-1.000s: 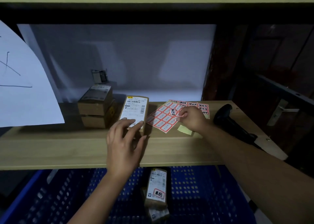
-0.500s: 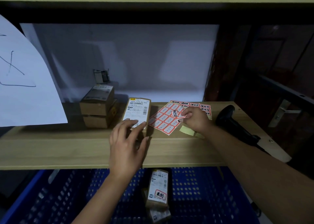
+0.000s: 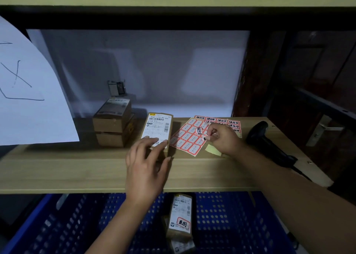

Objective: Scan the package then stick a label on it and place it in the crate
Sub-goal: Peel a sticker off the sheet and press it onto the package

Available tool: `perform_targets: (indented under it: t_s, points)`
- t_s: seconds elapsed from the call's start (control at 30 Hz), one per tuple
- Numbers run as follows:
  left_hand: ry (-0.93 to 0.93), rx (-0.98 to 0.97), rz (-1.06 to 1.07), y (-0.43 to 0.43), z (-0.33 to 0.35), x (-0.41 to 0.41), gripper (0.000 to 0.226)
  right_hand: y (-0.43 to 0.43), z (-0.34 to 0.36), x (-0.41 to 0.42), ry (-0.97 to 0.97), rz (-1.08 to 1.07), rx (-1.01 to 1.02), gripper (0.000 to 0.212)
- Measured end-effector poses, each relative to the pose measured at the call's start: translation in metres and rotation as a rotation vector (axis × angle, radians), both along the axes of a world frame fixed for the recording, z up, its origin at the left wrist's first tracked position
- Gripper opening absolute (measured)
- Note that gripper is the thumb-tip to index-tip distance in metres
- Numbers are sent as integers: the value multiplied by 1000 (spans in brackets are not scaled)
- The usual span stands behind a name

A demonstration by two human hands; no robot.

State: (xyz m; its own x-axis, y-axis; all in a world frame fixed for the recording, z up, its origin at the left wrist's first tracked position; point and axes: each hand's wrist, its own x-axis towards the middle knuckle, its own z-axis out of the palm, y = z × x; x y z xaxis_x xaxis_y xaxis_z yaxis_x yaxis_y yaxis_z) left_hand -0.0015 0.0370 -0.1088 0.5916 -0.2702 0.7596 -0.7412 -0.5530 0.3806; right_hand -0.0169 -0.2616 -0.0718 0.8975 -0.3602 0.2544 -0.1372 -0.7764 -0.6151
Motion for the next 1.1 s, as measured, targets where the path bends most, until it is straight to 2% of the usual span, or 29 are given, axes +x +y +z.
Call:
perform_targets:
  t_s: [0.2, 0.37, 0.5, 0.57, 0.63, 0.67, 0.73, 0.8, 0.83, 0.97, 1.1]
  points:
    - [7, 7, 8, 0, 0, 0, 49, 0, 10, -2, 75, 63, -100, 3]
    - [15, 12, 11, 0, 0, 0, 49, 2, 18, -10, 143, 125, -159, 13]
    - [18, 13, 20, 0, 0, 0, 49, 3, 20, -11, 203, 148, -206, 12]
    - [17, 12, 18, 0, 0, 1, 49, 7, 23, -13, 146, 109, -198, 7]
    - [-5, 2, 11, 0, 0, 0, 46, 15, 30, -14, -25, 25, -178, 2]
    - [-26, -7, 8, 0, 0, 0, 44, 23, 37, -15, -118, -10, -125, 3]
    - [-85, -27, 7, 0, 2, -2, 40, 49, 56, -18, -197, 27, 148, 6]
    - [-163, -45, 16, -1, 3, -5, 36, 79, 75, -23, -172, 163, 436, 7]
    - [-200, -59, 20, -1, 3, -7, 35, 93, 83, -26, -157, 215, 499, 9]
    - [-292, -76, 30, -2, 3, -13, 34, 131, 102, -33, -101, 256, 602, 24]
    - [-301, -96, 16, -4, 6, -19, 38, 148, 108, -37, -88, 201, 489, 29]
